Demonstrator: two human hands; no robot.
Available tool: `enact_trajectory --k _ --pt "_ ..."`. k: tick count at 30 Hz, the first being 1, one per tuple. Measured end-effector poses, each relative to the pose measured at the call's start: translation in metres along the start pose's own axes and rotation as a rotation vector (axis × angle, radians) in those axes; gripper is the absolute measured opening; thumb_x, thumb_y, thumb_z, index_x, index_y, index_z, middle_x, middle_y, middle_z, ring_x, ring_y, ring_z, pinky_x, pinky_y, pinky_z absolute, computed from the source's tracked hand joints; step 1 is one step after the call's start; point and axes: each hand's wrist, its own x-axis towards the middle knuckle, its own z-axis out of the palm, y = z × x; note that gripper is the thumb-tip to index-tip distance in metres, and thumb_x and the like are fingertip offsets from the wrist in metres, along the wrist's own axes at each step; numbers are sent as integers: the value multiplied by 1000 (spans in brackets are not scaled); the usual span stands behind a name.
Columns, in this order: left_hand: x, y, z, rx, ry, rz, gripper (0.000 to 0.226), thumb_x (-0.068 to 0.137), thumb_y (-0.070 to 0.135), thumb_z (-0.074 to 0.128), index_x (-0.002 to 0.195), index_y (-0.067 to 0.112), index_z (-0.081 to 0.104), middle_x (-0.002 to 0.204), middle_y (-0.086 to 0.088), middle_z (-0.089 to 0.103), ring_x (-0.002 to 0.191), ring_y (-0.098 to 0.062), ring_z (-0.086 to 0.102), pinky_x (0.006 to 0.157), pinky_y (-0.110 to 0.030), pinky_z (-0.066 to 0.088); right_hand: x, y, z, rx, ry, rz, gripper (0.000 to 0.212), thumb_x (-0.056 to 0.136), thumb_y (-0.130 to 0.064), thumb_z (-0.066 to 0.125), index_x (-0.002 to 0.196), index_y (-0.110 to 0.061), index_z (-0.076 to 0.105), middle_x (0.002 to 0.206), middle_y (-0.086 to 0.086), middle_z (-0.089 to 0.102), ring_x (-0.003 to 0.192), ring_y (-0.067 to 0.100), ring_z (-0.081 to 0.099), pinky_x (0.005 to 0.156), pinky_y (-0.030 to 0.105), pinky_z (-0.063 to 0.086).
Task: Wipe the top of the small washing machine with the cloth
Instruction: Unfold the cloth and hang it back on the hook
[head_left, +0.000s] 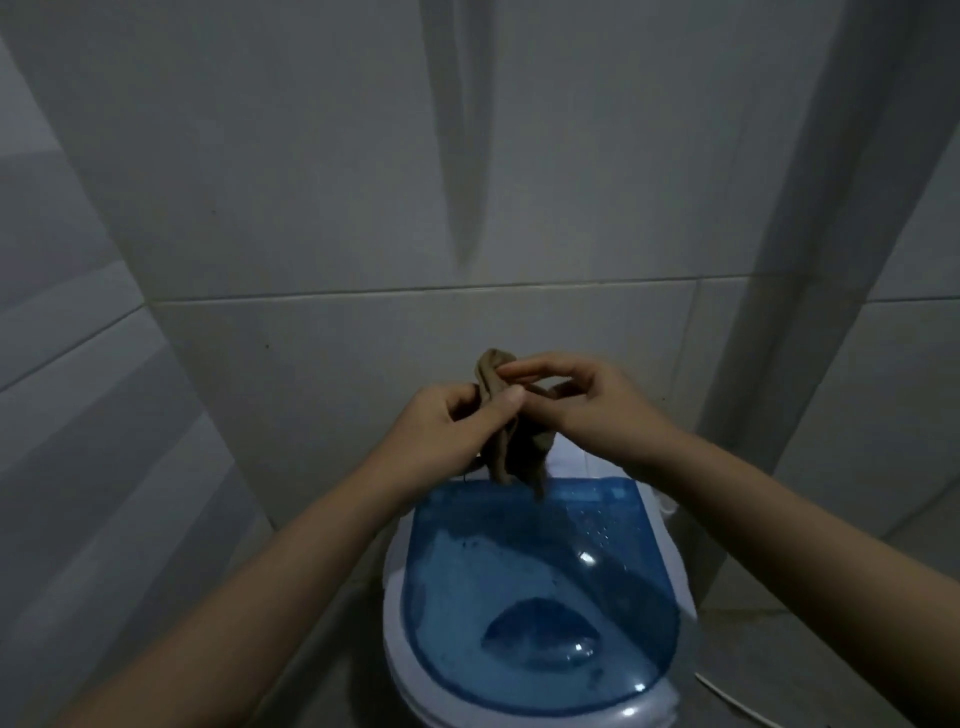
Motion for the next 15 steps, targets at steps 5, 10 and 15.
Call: enact_trajectory --k 5,10,15 --pt "53 1 -28 52 176 -88 26 96 25 44 81 12 61 74 -13 62 66 -18 60 57 -26 47 64 -11 -9 29 -99 40 31 86 -6 61 116 -15 63 109 -6 64 89 8 63 72 19 56" --pt "65 73 -81 164 262 -60 26 95 14 45 73 20 58 70 -1 60 63 -9 55 58 -20 46 97 -87 -33 4 25 59 23 88 6 50 102 -6 64 97 24 67 80 31 61 71 37 53" --pt "49 192 -151 506 329 120 8 89 10 53 87 11 61 78 -2 63 70 -14 58 62 -20 42 108 -203 -63 -149 32 -65 18 88 -3 55 90 -18 63 83 3 67 75 14 64 68 27 53"
